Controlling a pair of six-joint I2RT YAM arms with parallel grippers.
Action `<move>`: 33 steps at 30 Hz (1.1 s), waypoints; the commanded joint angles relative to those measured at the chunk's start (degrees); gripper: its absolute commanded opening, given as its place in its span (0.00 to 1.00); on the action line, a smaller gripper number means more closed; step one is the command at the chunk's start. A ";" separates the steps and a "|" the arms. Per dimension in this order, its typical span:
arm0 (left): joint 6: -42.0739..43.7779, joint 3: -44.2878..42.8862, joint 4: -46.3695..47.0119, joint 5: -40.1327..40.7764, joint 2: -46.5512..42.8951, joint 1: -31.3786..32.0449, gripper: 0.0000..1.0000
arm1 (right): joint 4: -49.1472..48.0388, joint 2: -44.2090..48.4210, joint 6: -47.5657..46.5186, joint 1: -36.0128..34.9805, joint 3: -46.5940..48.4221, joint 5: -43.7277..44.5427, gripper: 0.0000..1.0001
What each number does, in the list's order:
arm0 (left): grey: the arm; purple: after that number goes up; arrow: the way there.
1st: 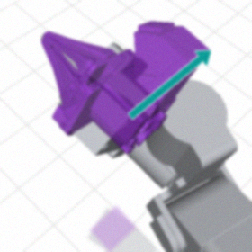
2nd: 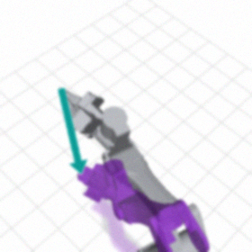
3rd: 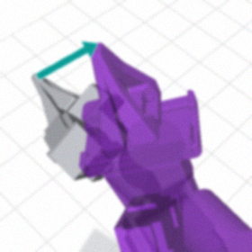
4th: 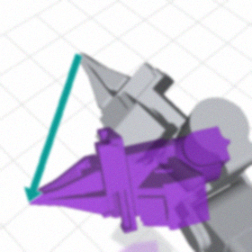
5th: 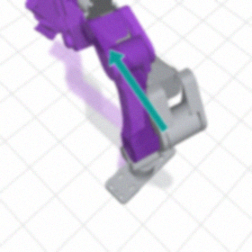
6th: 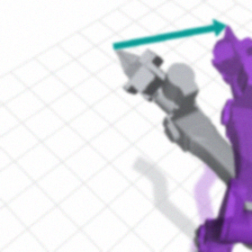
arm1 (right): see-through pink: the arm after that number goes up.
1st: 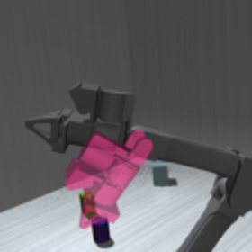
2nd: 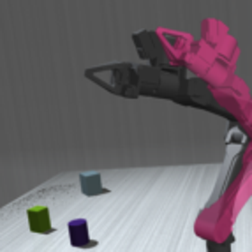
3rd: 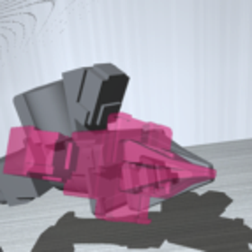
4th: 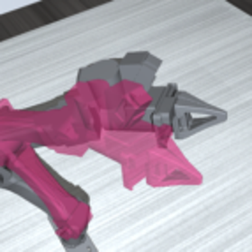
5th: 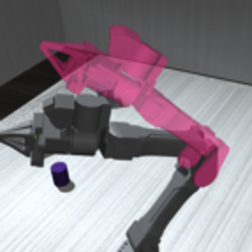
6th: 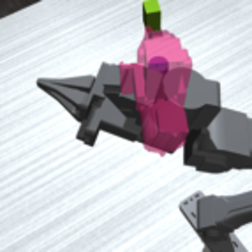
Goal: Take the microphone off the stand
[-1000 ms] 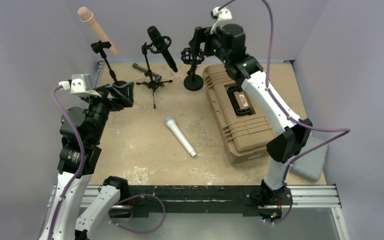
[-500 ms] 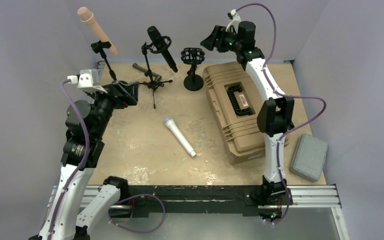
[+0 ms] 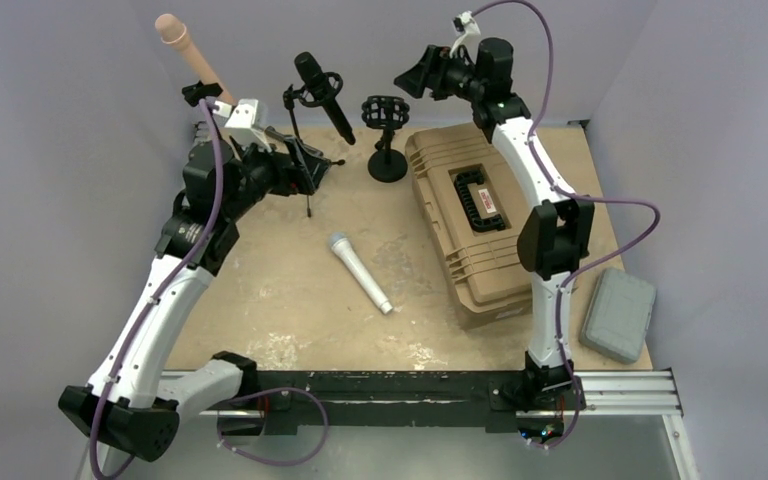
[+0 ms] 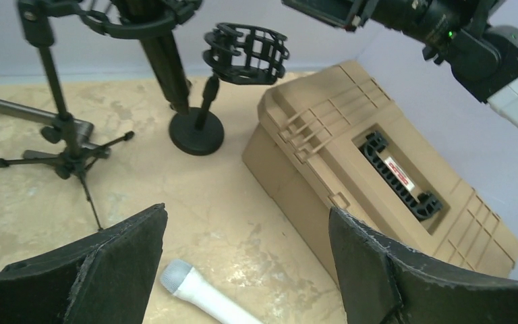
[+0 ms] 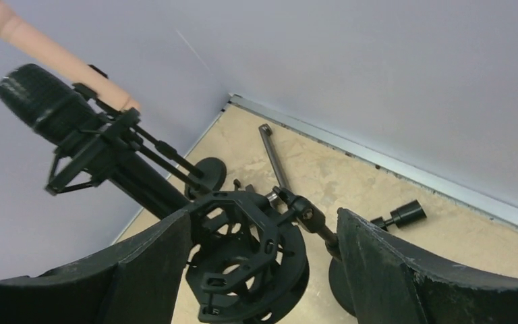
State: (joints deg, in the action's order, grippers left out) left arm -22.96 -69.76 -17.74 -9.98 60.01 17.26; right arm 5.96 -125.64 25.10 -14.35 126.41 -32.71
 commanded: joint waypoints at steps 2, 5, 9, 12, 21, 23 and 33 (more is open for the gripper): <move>-0.36 -4.99 0.87 -3.88 1.73 2.72 0.88 | -4.04 -1.19 0.91 0.65 5.02 -3.84 0.76; -1.08 -7.52 -1.33 -1.42 4.69 4.52 0.88 | -4.38 -3.24 2.97 0.92 7.14 -6.06 0.72; -3.96 -8.64 -1.68 0.60 8.46 6.15 0.85 | -10.52 -0.02 4.48 0.81 0.23 -8.14 0.76; -5.38 -8.71 -1.26 1.53 10.08 7.19 0.82 | -11.10 4.24 2.18 0.64 -6.02 -5.55 0.85; -2.98 -9.88 -3.62 0.49 9.30 7.62 0.82 | -7.28 9.15 -4.07 -3.00 -12.89 0.50 0.88; -1.91 -10.30 -4.19 0.31 8.88 7.62 0.82 | -7.26 9.14 -4.38 -4.29 -13.32 1.34 0.85; 2.24 -7.79 -5.55 1.63 6.09 7.58 0.83 | -1.26 10.06 -11.24 -9.37 -13.01 20.89 0.86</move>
State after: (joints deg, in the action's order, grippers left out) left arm -23.27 -77.67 -23.77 -8.75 68.51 24.56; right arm -0.19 -117.73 19.16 -21.93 112.77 -24.64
